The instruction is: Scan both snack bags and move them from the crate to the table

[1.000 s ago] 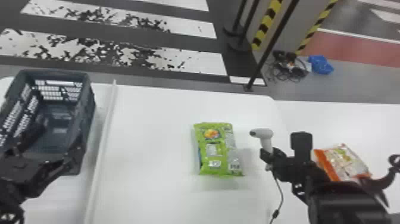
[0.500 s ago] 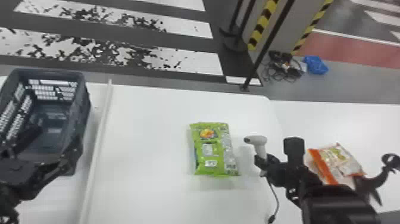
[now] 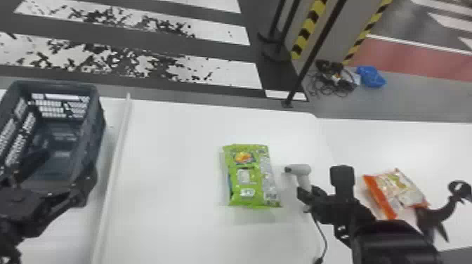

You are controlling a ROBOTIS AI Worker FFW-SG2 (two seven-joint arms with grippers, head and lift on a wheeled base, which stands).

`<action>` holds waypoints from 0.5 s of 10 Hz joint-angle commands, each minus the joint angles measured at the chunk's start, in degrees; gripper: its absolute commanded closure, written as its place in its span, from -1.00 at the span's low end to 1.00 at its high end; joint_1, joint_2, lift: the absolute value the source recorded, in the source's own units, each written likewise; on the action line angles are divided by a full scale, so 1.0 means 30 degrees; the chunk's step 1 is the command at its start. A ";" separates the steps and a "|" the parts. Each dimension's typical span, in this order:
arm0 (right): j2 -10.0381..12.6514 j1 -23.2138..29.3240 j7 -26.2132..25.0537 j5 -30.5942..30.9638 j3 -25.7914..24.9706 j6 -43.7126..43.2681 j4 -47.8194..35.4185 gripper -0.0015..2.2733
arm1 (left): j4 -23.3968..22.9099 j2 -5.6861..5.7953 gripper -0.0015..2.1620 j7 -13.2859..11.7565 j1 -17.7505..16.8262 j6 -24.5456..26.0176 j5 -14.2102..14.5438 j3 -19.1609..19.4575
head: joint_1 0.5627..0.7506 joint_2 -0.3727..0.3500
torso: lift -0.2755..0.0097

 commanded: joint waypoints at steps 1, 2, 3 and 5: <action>0.0007 0.0030 -0.0002 -0.0067 0.0006 -0.0228 0.0105 0.15 | -0.0046 -0.0027 -0.86 0.0000 0.0027 -0.0051 0.0001 -0.0006 | 0.41 -0.72 | 0.67; 0.0007 0.0060 -0.0031 -0.0097 -0.0024 -0.0404 0.0075 -0.23 | -0.0075 0.0002 -0.86 0.0000 0.0057 0.0008 0.0001 -0.0006 | 0.41 -0.72 | 0.67; 0.0007 0.0089 -0.0119 -0.0097 -0.0024 -0.0462 0.0105 -0.61 | -0.0104 -0.0027 -0.86 0.0000 0.0057 0.0008 0.0001 -0.0006 | 0.41 -0.72 | 0.67; 0.0036 0.0206 -0.0353 -0.0097 -0.0199 -0.0638 -0.0042 -0.85 | -0.0104 -0.0027 -0.86 0.0000 0.0086 -0.0051 0.0001 0.0023 | 0.41 -0.74 | 0.67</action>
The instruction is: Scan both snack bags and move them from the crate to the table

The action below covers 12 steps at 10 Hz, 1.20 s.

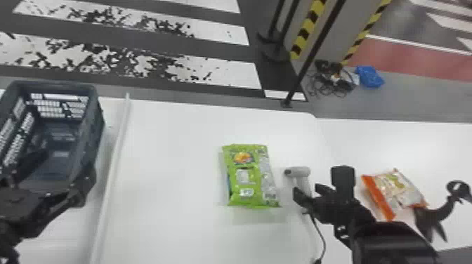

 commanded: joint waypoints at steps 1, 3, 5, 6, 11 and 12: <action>0.0094 0.0416 -0.0060 -0.0167 -0.0280 -0.0149 -0.0620 -0.85 | -0.0001 0.0000 -0.86 0.0000 0.0007 -0.0024 0.0000 0.0011 | 0.41 -0.74 | 0.67; 0.0387 0.1998 0.0028 -0.1515 -0.1071 -0.0208 -0.3315 -0.87 | 0.0028 -0.0059 -0.86 0.0000 0.0007 -0.0024 0.0000 0.0070 | 0.41 -0.75 | 0.67; 0.0504 0.2613 0.1668 -0.3712 -0.1627 0.1550 -0.5043 -0.85 | 0.0087 -0.0088 -0.86 0.0000 -0.0023 -0.0024 0.0000 0.0041 | 0.41 -0.69 | 0.67; 0.0504 0.2584 0.2313 -0.4415 -0.1657 0.2078 -0.5190 -0.85 | 0.0116 -0.0088 -0.86 0.0000 -0.0023 -0.0024 0.0000 0.0041 | 0.41 -0.63 | 0.67; 0.0094 0.0270 0.4510 -0.4503 -0.0133 0.5417 -0.2788 -0.85 | 0.0233 -0.0059 -0.86 0.0000 -0.0081 -0.0024 0.0000 0.0041 | 0.41 -0.41 | 0.67; 0.0035 -0.0141 0.4832 -0.4151 0.0248 0.5417 -0.2114 -0.85 | 0.0263 -0.0030 -0.86 0.0000 -0.0081 -0.0024 0.0000 0.0041 | 0.41 -0.38 | 0.67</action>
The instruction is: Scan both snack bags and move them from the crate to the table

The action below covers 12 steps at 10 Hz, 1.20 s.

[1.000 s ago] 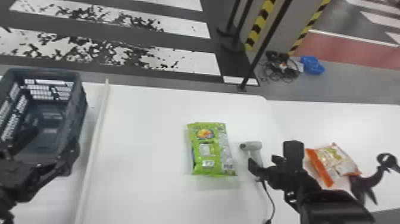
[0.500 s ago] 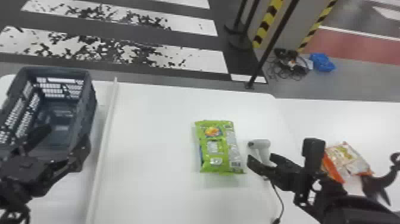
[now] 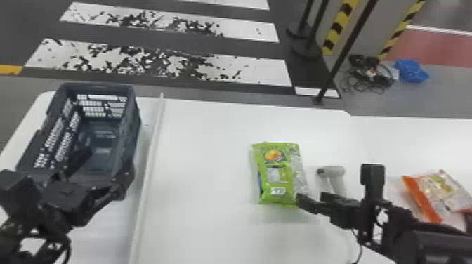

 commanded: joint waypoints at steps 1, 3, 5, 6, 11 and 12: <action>-0.0086 -0.0597 0.0261 0.0282 0.0528 0.0053 0.0981 -0.85 | 0.0027 0.0040 -0.86 0.0000 -0.0001 0.0000 0.0000 0.0000 | 0.41 -0.36 | 0.67; -0.0115 -0.1066 0.0261 0.0634 0.0909 -0.0005 0.1508 -0.79 | 0.0057 0.0010 -0.86 0.0000 -0.0001 0.0000 0.0000 0.0000 | 0.41 -0.32 | 0.67; -0.0232 -0.1534 0.1140 0.0985 0.1085 -0.0005 0.2006 0.05 | 0.0057 0.0040 -0.86 0.0000 -0.0001 0.0000 0.0000 -0.0029 | 0.41 -0.31 | 0.67; -0.0232 -0.1652 0.1082 0.1249 0.1260 0.0229 0.2211 0.93 | 0.0057 0.0040 -0.86 0.0000 -0.0001 0.0000 0.0000 -0.0029 | 0.41 -0.29 | 0.67; -0.0291 -0.0773 0.2107 0.1044 0.0733 0.0112 0.0688 0.98 | 0.0086 0.0040 -0.86 0.0000 0.0028 0.0000 0.0000 0.0000 | 0.41 -0.27 | 0.67; -0.0203 -0.0363 0.2078 0.0194 -0.0146 0.0463 -0.0543 0.98 | 0.0057 0.0010 -0.86 0.0000 0.0028 0.0000 0.0000 0.0000 | 0.41 -0.27 | 0.67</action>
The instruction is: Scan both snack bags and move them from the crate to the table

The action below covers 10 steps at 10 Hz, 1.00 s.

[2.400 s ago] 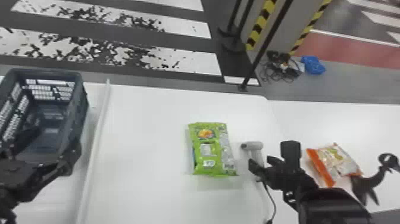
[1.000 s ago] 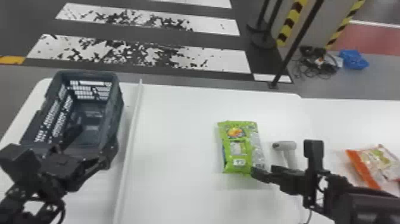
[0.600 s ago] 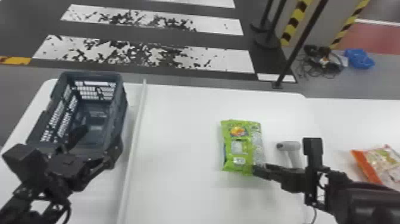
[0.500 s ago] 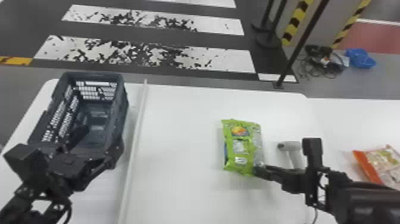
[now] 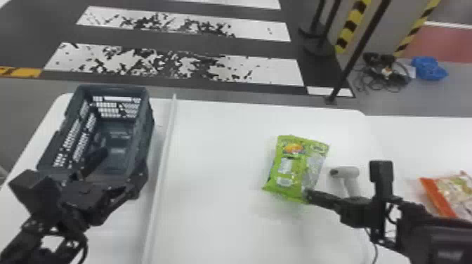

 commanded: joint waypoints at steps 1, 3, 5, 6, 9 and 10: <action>0.0197 0.0409 -0.0009 -0.1242 -0.1476 0.0776 -0.1736 0.98 | -0.0015 -0.0042 -0.86 0.0001 0.0002 0.0000 -0.0029 0.0003 | 0.41 -0.28 | 0.67; 0.0431 0.0057 -0.0244 -0.2912 -0.3820 0.1831 -0.2673 0.98 | -0.0015 -0.0071 -0.86 -0.0028 0.0002 0.0000 -0.0029 0.0003 | 0.41 -0.33 | 0.67; 0.0519 -0.1554 -0.0654 -0.3703 -0.6662 0.3061 -0.1882 0.98 | -0.0015 0.0017 -0.86 0.0001 0.0002 0.0000 -0.0029 0.0032 | 0.41 -0.50 | 0.67; 0.0256 -0.2199 -0.0888 -0.3937 -0.7746 0.3237 -0.1062 0.98 | -0.0015 0.0017 -0.86 0.0001 -0.0028 0.0000 -0.0029 0.0032 | 0.41 -0.56 | 0.67; -0.0477 -0.3078 -0.3759 -0.5988 -1.0119 0.0014 0.2776 0.98 | -0.0015 0.0046 -0.86 0.0001 -0.0028 0.0000 -0.0029 0.0120 | 0.41 -0.87 | 0.67; -0.0858 -0.3253 -0.4697 -0.6134 -1.0558 -0.1509 0.4446 0.98 | 0.0044 0.0046 -0.86 0.0001 -0.0028 0.0000 -0.0029 0.0120 | 0.41 -0.94 | 0.67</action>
